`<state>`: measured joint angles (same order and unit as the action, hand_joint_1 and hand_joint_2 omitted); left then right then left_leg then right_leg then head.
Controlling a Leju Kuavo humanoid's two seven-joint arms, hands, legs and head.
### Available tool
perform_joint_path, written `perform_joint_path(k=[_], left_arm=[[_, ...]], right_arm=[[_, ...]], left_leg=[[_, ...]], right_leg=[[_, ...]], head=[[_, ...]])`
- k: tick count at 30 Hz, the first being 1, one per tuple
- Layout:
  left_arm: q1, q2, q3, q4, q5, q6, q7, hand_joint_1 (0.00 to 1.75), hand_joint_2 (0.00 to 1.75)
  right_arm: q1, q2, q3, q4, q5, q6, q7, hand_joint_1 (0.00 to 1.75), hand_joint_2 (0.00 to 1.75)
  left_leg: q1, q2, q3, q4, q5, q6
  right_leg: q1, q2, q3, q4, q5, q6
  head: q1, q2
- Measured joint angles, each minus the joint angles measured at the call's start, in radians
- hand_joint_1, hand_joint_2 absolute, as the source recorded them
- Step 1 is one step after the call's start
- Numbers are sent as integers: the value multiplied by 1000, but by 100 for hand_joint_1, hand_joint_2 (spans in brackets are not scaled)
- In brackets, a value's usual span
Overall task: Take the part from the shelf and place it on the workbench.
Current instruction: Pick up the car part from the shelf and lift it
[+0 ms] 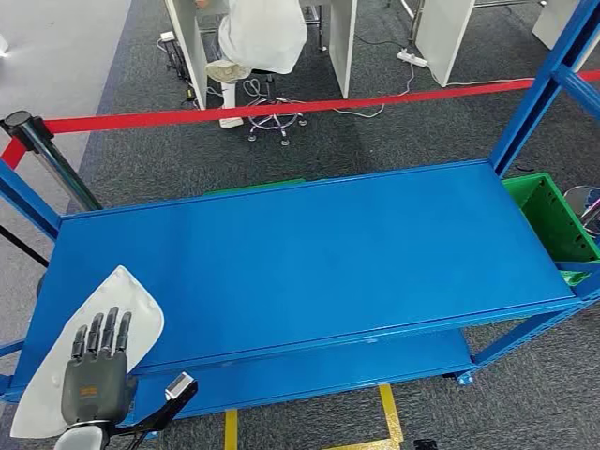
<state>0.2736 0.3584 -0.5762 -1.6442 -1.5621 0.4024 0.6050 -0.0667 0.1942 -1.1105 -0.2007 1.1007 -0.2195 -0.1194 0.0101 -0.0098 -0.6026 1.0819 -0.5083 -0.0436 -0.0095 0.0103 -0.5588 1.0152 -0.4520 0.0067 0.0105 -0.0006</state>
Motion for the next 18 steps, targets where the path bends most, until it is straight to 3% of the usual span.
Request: perform_joint_path(k=[1,3,4,5,6,8,10,14,16,18], left_arm=[[0,0,2,-2,0,-4,0,133,175],[1,1,8,-7,0,-14,0,154,175],[3,1,10,-9,0,-20,0,164,175],[4,1,11,-11,0,-24,0,175,175],[4,1,12,-14,0,-27,0,175,175],[4,0,14,-19,0,-31,0,175,175],[4,-1,16,-23,0,-35,0,175,175],[9,-10,16,-26,0,-37,0,171,175],[9,-17,18,-27,0,-37,0,169,175],[9,-23,20,-28,0,-35,0,168,175]], right_arm=[[0,0,0,0,0,0,0,0,0],[1,0,-1,0,-1,0,0,0,0],[2,0,-2,0,-2,0,0,0,0],[2,0,-3,0,-2,0,0,0,0],[2,0,-4,0,-3,0,0,0,0],[1,1,-6,0,-3,0,0,0,0],[1,1,-7,0,-3,0,0,0,0],[1,1,-9,0,-3,0,0,0,0],[1,1,-10,0,-3,0,0,0,0],[1,1,-10,0,-3,0,0,0,0]], left_leg=[[0,0,-21,44,-20,-1],[0,0,-74,152,-61,-3],[0,0,-96,195,-70,-3],[0,0,-101,201,-58,-3],[0,0,-84,166,-29,-1],[0,2,-17,30,39,2],[0,2,33,-70,67,8],[0,0,40,-95,69,32],[2,1,41,-97,72,43],[1,1,41,-97,71,48]], right_leg=[[0,0,-1,0,0,-1],[1,-2,-2,0,0,-2],[2,-2,-2,0,0,-2],[2,-3,-2,0,0,-2],[1,-2,-1,0,0,-1],[3,-1,1,1,-2,3],[7,0,0,4,-3,12],[6,-1,-8,10,-10,36],[5,-2,-46,91,-58,46],[4,-3,-111,232,-122,52]], head=[[-1,0],[-2,0],[-2,0],[-2,0],[-2,0],[-3,0],[-5,0],[-1,0],[5,0],[8,0]])
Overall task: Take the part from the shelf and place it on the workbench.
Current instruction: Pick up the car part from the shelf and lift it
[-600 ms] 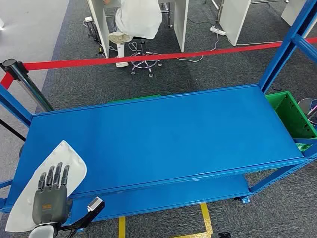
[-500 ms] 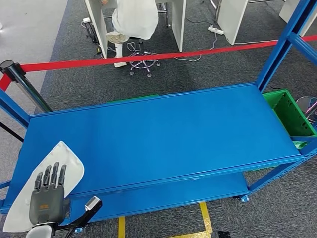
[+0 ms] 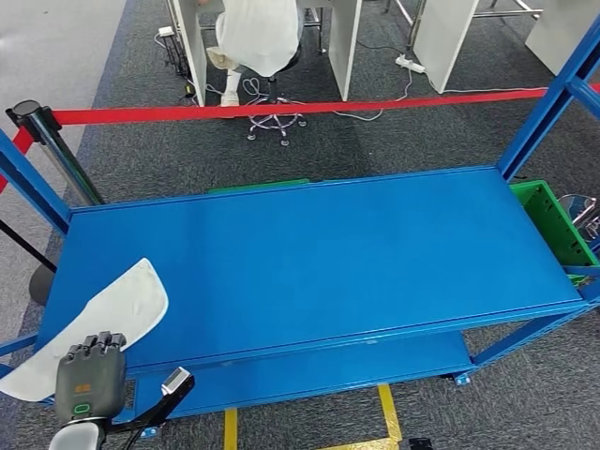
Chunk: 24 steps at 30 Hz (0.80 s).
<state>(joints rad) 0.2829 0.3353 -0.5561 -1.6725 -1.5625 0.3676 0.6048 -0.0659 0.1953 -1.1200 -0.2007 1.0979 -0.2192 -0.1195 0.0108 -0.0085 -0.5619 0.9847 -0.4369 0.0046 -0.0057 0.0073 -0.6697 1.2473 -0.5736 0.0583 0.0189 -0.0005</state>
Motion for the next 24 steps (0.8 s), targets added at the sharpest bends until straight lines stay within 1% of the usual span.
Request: perform_joint_path(k=[1,2,3,4,5,6,7,8,10,11,12,13,15,16,17,18,19,20,21,22,23,24], left_arm=[[0,-3,1,0,0,1,0,168,175],[0,-6,3,0,0,1,-1,166,175],[1,-8,4,0,0,2,-2,165,175],[1,-11,6,0,0,2,-3,164,175],[1,-14,9,0,0,2,-4,164,175],[2,-17,14,0,0,2,-5,166,175],[3,-21,18,0,0,2,-7,168,175],[5,-24,24,0,0,3,-11,171,175],[9,-33,34,0,0,6,-21,175,175],[11,-38,41,0,0,9,-29,175,175],[12,-42,47,-1,0,13,-37,175,175],[14,-46,53,-1,0,19,-46,175,175],[18,-53,60,0,0,34,-63,175,175],[22,-58,65,0,0,44,-74,175,175],[26,-64,72,0,3,58,-91,175,175],[30,-71,81,-1,11,76,-118,175,175],[34,-81,93,-2,23,96,-155,175,175],[36,-92,107,-4,38,113,-196,175,175],[37,-103,121,-7,51,125,-232,175,175],[38,-114,134,-10,59,130,-256,175,175],[39,-123,144,-14,65,132,-270,175,175],[41,-131,153,-16,74,134,-279,175,175]], right_arm=[[1,0,0,0,0,0,0,0,0],[2,0,0,0,0,0,0,0,0],[3,0,0,0,0,0,0,0,0],[3,0,0,0,0,0,0,0,0],[2,0,0,0,0,0,0,0,0],[0,0,0,0,0,0,0,0,0],[-1,0,0,0,0,1,0,0,0],[-2,0,0,0,0,1,0,0,0],[0,0,-1,0,0,1,0,0,0],[0,0,-1,0,1,1,0,0,0],[0,0,-1,0,1,1,0,0,0],[0,0,-1,0,2,1,0,0,0],[0,0,-1,0,3,1,-1,0,0],[0,0,-1,0,4,1,-1,0,0],[1,0,-1,0,5,1,-1,0,0],[1,0,-1,0,6,1,-1,0,0],[1,0,-1,0,8,1,-2,0,0],[1,1,-1,0,9,1,-2,0,0],[0,1,-1,0,10,1,-3,0,0],[0,1,-1,0,10,1,-3,0,0],[-1,1,-1,0,10,1,-3,0,0],[0,1,-1,0,11,1,-3,0,0]], left_leg=[[-1,0,0,0,0,1],[-2,-1,1,0,0,1],[-2,-2,3,0,-1,1],[-2,-3,5,1,-2,0],[-3,-4,7,1,-3,-3],[-4,-4,8,2,-4,-7],[-6,-5,8,3,-4,-11],[-7,-5,7,3,-3,-17],[-5,-5,5,1,0,-28],[-4,-4,2,6,-6,-34],[-3,-3,-7,25,-22,-39],[-3,-2,-27,67,-49,-44],[-2,-1,-91,202,-117,-50],[-2,-1,-120,261,-137,-51],[-2,-1,-133,288,-137,-51],[-2,-1,-126,275,-117,-51],[-1,-1,-100,224,-83,-50],[0,0,-63,152,-47,-50],[0,0,-29,83,-23,-48],[1,-1,-5,34,-9,-45],[0,-1,6,8,-7,-40],[-1,-3,7,2,-9,-34]], right_leg=[[0,0,-24,51,-15,1],[0,0,-31,65,-10,1],[0,0,-17,35,14,-1],[0,0,16,-31,51,-3],[0,0,55,-110,82,-5],[0,1,88,-174,103,-10],[0,1,109,-214,113,-14],[2,2,116,-228,113,-19],[3,3,114,-230,118,-32],[2,3,114,-232,121,-39],[1,2,113,-235,124,-45],[-1,1,113,-237,127,-50],[0,0,109,-237,128,-54],[0,0,108,-237,128,-54],[0,0,107,-237,128,-54],[0,0,107,-237,128,-54],[-1,1,109,-237,128,-53],[-1,1,110,-237,127,-51],[1,2,110,-234,126,-46],[3,3,109,-234,126,-41],[6,4,108,-234,126,-35],[7,4,107,-235,128,-30]], head=[[0,0],[0,0],[0,0],[0,0],[0,0],[0,0],[-1,0],[-2,0],[-2,0],[-2,0],[-5,0],[-7,0],[-11,0],[-11,0],[-11,0],[-12,0],[-12,0],[-13,0],[-14,0],[-14,0],[-13,0],[-12,0]])
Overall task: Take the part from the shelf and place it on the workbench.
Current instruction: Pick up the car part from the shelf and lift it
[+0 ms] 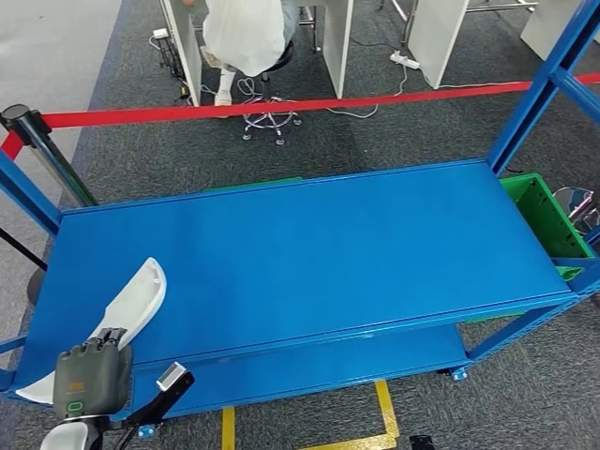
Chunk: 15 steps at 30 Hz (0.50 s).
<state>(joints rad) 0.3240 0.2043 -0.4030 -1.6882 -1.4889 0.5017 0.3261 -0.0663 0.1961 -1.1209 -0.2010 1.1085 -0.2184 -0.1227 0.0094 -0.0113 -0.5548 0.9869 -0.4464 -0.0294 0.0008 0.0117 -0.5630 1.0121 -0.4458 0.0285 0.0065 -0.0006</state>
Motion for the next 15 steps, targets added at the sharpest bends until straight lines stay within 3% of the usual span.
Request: perform_joint_path(k=[3,4,6,8,9,10,12,13,15], left_arm=[[3,-22,23,-14,134,33,-115,175,175],[0,-30,29,-24,217,48,-186,175,175],[-8,-44,34,-50,391,65,-335,175,175],[-20,-60,35,-80,560,52,-474,175,175],[-26,-68,36,-97,646,33,-538,175,175],[-32,-76,37,-116,731,7,-599,175,175],[-41,-93,39,-155,882,-56,-701,175,175],[-44,-100,39,-173,947,-90,-741,175,175],[-46,-111,38,-206,1053,-154,-804,175,175]], right_arm=[[2,0,0,0,4,0,-2,0,0],[1,0,0,0,8,0,-4,0,0],[0,0,0,0,16,0,-8,0,0],[1,0,0,0,24,0,-12,0,0],[1,0,0,0,28,0,-14,0,0],[1,0,0,0,32,0,-16,0,0],[0,0,0,0,38,-1,-18,0,0],[-2,0,0,0,41,-1,-18,0,0],[-2,0,0,0,45,-1,-18,0,0]], left_leg=[[2,1,-2,-3,5,22],[3,1,-2,-4,6,29],[3,2,-3,-4,6,36],[1,2,-2,-3,6,37],[0,1,-1,-3,6,37],[0,1,0,-3,5,36],[-2,1,4,-1,2,31],[-4,1,4,0,1,26],[-7,1,2,1,2,16]], right_leg=[[-3,-2,-13,20,-17,17],[-4,-3,-32,60,-41,22],[-4,-4,-95,194,-105,29],[-5,-4,-143,292,-133,31],[-5,-4,-142,288,-119,30],[-5,-4,-121,242,-88,29],[-5,-4,-49,98,-23,25],[-5,-3,-21,43,-6,21],[-3,-1,-3,6,-4,12]], head=[[5,0],[7,0],[12,0],[13,0],[13,0],[13,0],[13,0],[13,0],[12,0]])
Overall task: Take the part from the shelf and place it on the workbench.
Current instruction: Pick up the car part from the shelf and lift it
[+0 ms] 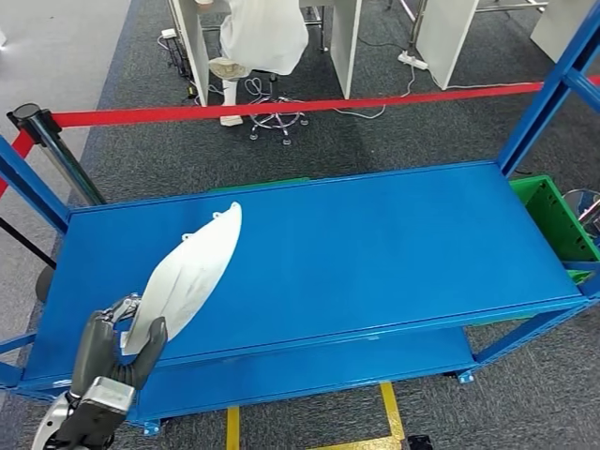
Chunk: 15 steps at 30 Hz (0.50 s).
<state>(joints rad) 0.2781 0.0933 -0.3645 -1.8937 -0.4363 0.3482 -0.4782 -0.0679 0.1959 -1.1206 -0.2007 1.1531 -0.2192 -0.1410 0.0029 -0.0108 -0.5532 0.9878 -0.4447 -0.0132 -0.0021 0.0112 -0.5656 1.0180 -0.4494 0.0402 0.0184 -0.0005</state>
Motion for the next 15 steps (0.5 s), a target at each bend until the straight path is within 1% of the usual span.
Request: perform_joint_path(k=[2,3,4,5,6,7,8,9,10,11,12,13,14,15], left_arm=[[0,-9,-1,-26,79,-44,-44,175,175],[0,-12,-1,-38,109,-61,-59,175,175],[0,-14,-1,-49,136,-77,-71,175,175],[1,-16,-2,-58,162,-93,-81,175,175],[1,-18,-2,-66,186,-110,-88,175,175],[1,-18,-2,-70,210,-128,-93,175,175],[2,-19,-2,-72,234,-146,-95,175,175],[2,-19,-1,-73,257,-164,-96,175,175],[2,-19,0,-73,281,-184,-96,175,175],[2,-19,2,-74,302,-202,-97,175,175],[2,-20,3,-74,319,-218,-97,175,175],[1,-21,5,-76,332,-229,-98,175,175],[1,-23,6,-77,340,-236,-99,175,175],[2,-24,6,-78,345,-241,-99,175,175]], right_arm=[[2,0,0,0,4,0,0,0,0],[3,0,0,0,5,-1,0,0,0],[2,0,0,0,7,-1,0,0,0],[1,0,0,0,8,-1,0,0,0],[1,0,0,0,10,-1,0,0,0],[1,0,0,0,11,-1,0,0,0],[2,0,0,0,12,-1,-1,0,0],[2,0,0,0,13,-1,-3,0,0],[2,0,0,0,14,-1,-4,0,0],[2,0,0,0,15,-1,-5,0,0],[1,0,0,0,16,-1,-6,0,0],[1,0,0,0,17,0,-7,0,0],[1,0,0,0,17,0,-8,0,0],[1,-1,0,0,17,0,-8,0,0]], left_leg=[[2,0,-2,0,-1,-9],[3,0,-8,13,-12,-14],[3,1,-23,45,-34,-19],[4,1,-49,99,-66,-22],[4,1,-83,169,-100,-25],[4,1,-116,236,-127,-27],[4,2,-138,282,-136,-27],[4,2,-144,291,-126,-27],[4,2,-130,261,-98,-26],[4,2,-100,198,-59,-24],[4,3,-64,125,-26,-22],[4,4,-34,62,-5,-19],[4,3,-15,22,4,-15],[3,3,-10,6,2,-10]], right_leg=[[0,1,-2,-1,4,-12],[-2,0,-2,-3,5,-18],[-4,0,-2,-6,7,-24],[-5,-1,-2,-7,8,-28],[-5,-2,-3,-7,8,-30],[-5,-3,-4,-7,8,-31],[-4,-3,-4,-6,8,-32],[-4,-3,-3,-6,8,-32],[-4,-3,-2,-6,7,-31],[-5,-2,0,-6,7,-31],[-3,-1,1,-6,6,-29],[-1,0,0,-4,5,-25],[1,0,-1,-2,4,-21],[3,0,-3,-2,4,-15]], head=[[-1,0],[-3,0],[-5,0],[-8,0],[-10,0],[-11,0],[-10,0],[-11,0],[-11,0],[-11,0],[-12,0],[-12,0],[-12,0],[-12,0]])
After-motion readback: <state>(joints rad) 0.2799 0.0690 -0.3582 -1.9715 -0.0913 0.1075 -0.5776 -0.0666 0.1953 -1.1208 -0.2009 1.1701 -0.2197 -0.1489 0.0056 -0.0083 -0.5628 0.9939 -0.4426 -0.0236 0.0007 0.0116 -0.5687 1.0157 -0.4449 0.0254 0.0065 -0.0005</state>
